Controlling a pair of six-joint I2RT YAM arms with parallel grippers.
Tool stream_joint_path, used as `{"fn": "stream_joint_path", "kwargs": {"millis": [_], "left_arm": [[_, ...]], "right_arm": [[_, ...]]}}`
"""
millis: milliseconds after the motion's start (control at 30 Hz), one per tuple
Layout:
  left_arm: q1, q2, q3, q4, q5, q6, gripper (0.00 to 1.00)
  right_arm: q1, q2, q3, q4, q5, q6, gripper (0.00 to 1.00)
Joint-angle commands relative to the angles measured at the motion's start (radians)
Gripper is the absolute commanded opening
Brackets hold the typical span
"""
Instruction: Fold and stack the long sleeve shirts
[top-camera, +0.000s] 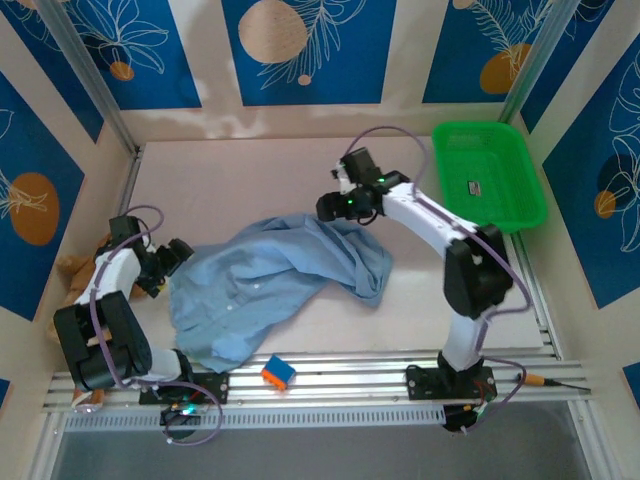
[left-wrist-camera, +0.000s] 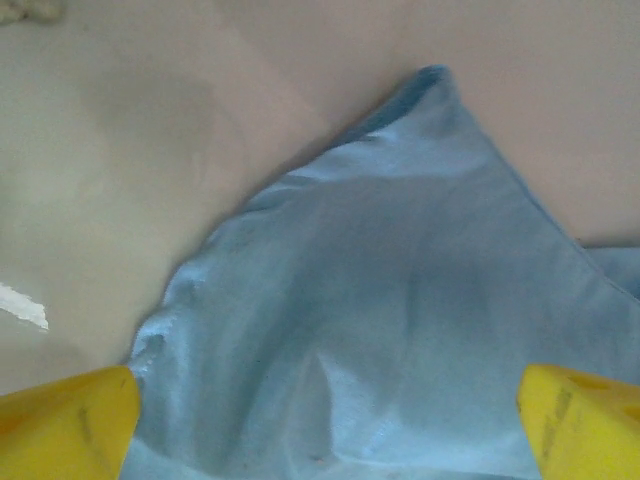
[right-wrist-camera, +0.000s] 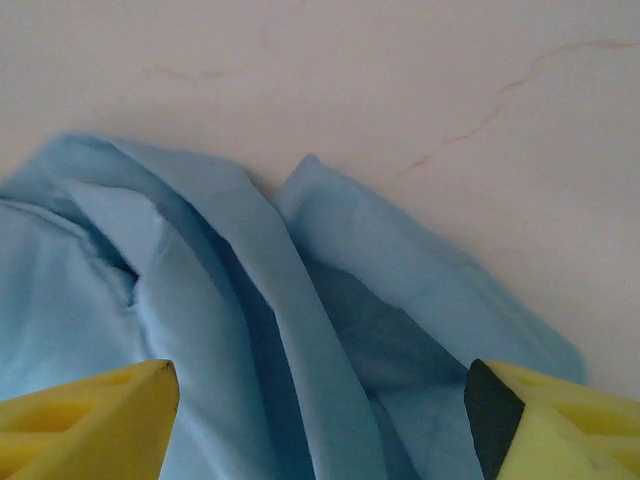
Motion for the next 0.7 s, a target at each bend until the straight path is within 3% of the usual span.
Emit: {"fn": "stream_joint_path", "kwargs": {"millis": [0, 233, 467, 667], "left_arm": [[0.027, 0.027, 0.019, -0.012, 0.001, 0.018, 0.94], [0.036, 0.043, 0.011, -0.034, -0.062, 0.024, 0.95], [0.085, 0.071, -0.007, -0.038, -0.038, 0.02, 0.96], [0.115, 0.117, -0.009, -0.032, -0.012, 0.024, 0.94]], "right_arm": [[0.012, 0.091, 0.101, -0.037, 0.014, -0.061, 0.75], [0.038, 0.167, 0.181, -0.013, -0.001, -0.094, 0.75], [0.067, 0.135, 0.258, -0.037, -0.031, -0.109, 0.76], [0.091, 0.267, 0.41, -0.144, -0.037, -0.113, 0.74]]}}
